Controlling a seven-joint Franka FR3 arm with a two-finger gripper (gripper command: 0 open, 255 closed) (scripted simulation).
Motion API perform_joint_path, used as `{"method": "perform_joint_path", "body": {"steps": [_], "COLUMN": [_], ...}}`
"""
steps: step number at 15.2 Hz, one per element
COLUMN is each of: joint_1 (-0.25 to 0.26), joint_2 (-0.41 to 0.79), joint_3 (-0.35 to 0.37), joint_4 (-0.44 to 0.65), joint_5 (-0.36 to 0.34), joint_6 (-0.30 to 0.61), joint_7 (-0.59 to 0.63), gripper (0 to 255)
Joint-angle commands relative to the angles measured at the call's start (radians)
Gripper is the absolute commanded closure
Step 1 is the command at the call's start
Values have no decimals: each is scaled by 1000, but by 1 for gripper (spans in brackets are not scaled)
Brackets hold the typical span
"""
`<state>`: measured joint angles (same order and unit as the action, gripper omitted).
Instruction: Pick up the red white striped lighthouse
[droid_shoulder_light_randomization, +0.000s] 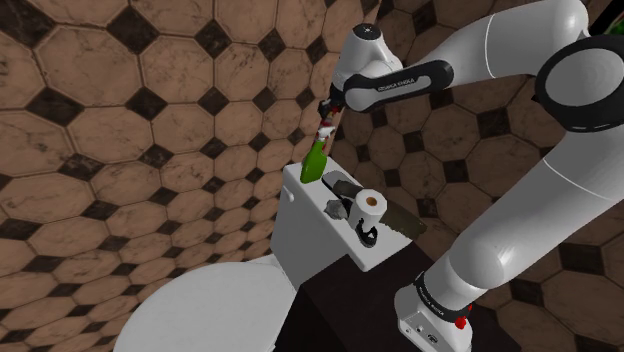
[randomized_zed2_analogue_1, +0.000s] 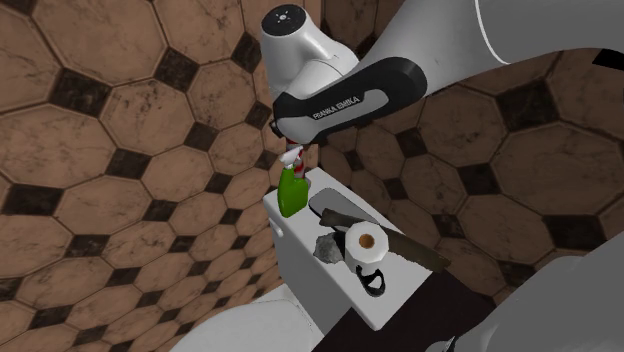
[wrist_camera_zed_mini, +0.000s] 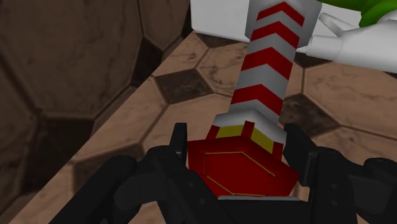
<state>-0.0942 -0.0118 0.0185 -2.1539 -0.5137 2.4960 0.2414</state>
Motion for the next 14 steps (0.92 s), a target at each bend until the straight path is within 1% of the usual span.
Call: {"method": "perform_joint_path", "body": {"steps": [1, 12, 14], "joint_1": [2, 11, 11], "joint_2": [-13, -62, -63], "joint_3": [2, 6, 6], "joint_4": [11, 99, 101], "joint_5": [14, 79, 80], "joint_6": [-23, -151, -152], "joint_7": [-14, -92, -93], "gripper": [255, 255, 255]}}
